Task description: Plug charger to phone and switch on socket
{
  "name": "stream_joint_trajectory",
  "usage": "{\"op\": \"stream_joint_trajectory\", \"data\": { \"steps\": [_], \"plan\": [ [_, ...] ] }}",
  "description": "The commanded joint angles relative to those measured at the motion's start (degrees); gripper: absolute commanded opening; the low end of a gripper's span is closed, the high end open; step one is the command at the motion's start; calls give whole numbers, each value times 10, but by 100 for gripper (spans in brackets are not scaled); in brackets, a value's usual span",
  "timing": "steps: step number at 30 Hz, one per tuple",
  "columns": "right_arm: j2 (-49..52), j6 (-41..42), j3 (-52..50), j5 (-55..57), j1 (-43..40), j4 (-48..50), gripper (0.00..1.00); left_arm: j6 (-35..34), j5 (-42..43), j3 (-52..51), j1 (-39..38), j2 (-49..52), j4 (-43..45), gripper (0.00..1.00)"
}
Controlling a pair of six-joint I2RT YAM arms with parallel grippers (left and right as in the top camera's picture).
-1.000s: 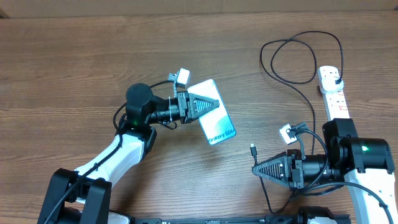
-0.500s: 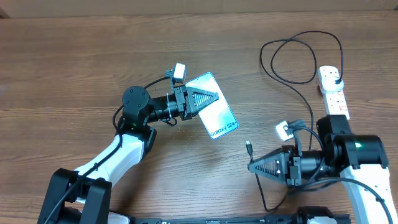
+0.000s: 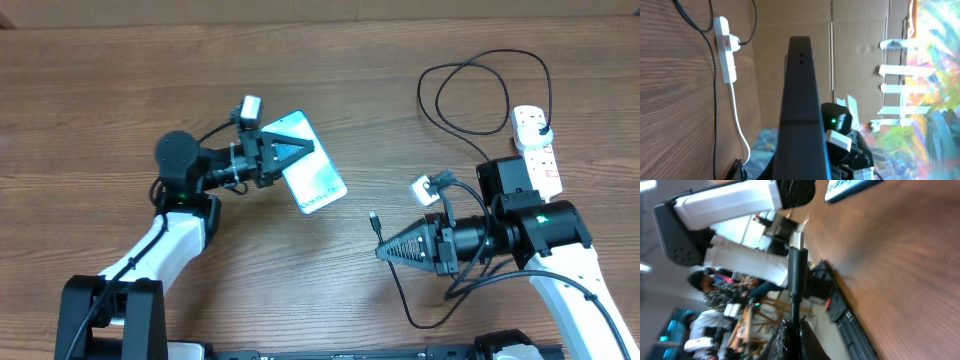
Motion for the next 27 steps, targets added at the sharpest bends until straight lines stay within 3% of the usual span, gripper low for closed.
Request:
{"op": "stream_joint_trajectory", "data": {
  "steps": [1,4,8,14,27],
  "plan": [
    [-2,170,0,41,32,87,4,-11,42,11,16,-3,5,4],
    [-2,276,0,78,76,183,4,-6,46,26,28,7,3,4],
    [-2,342,0,105,137,257,4,-7,81,80,34,49,3,4],
    [-2,424,0,135,159,265,4,-16,152,166,24,115,3,4],
    [31,512,0,148,181,335,4,-24,128,169,-23,117,10,4]
  ]
}}
